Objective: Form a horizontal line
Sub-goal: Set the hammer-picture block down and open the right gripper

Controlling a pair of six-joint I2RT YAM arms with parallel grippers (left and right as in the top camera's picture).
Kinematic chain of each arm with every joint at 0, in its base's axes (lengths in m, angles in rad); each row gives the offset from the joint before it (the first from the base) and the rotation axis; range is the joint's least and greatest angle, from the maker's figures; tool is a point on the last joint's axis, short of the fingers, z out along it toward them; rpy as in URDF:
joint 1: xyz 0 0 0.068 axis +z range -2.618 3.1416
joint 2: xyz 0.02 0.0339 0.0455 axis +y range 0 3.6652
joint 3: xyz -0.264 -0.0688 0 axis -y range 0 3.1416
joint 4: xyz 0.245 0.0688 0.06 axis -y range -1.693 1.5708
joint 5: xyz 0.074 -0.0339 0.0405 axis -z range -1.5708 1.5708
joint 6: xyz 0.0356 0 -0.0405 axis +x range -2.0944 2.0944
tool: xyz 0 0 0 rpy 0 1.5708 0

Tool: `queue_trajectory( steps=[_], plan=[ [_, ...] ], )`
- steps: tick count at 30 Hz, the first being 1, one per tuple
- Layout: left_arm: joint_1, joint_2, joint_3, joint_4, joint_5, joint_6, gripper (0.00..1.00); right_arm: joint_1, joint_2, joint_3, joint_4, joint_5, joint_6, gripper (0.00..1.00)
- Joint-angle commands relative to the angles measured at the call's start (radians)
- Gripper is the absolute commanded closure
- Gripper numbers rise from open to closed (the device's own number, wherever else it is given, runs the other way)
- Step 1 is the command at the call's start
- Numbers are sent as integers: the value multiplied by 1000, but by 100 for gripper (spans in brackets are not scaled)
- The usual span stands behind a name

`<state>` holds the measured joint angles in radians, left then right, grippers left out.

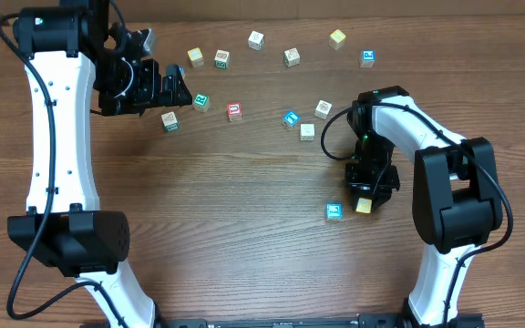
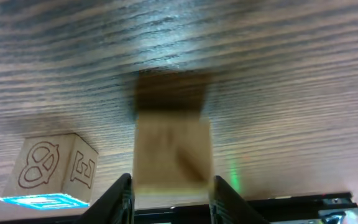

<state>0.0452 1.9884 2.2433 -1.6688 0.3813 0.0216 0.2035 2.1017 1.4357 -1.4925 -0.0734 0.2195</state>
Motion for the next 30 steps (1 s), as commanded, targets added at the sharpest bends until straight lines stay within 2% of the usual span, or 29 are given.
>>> queue_trajectory(
  steps=[1,11,16,24,30],
  plan=[
    [-8,10,21,1,0,-2,1,-3,-14,-5,4,-2,-13,63],
    [-8,10,21,1,0,-2,0,-3,-14,-5,42,11,-11,54],
    [-8,10,21,1,0,-2,0,-3,-14,-3,67,11,-11,44],
    [-8,10,21,1,0,-2,0,-3,-14,-2,82,12,-11,43],
    [-8,10,21,1,0,-2,0,-3,-14,-2,189,39,-10,41]
  ],
)
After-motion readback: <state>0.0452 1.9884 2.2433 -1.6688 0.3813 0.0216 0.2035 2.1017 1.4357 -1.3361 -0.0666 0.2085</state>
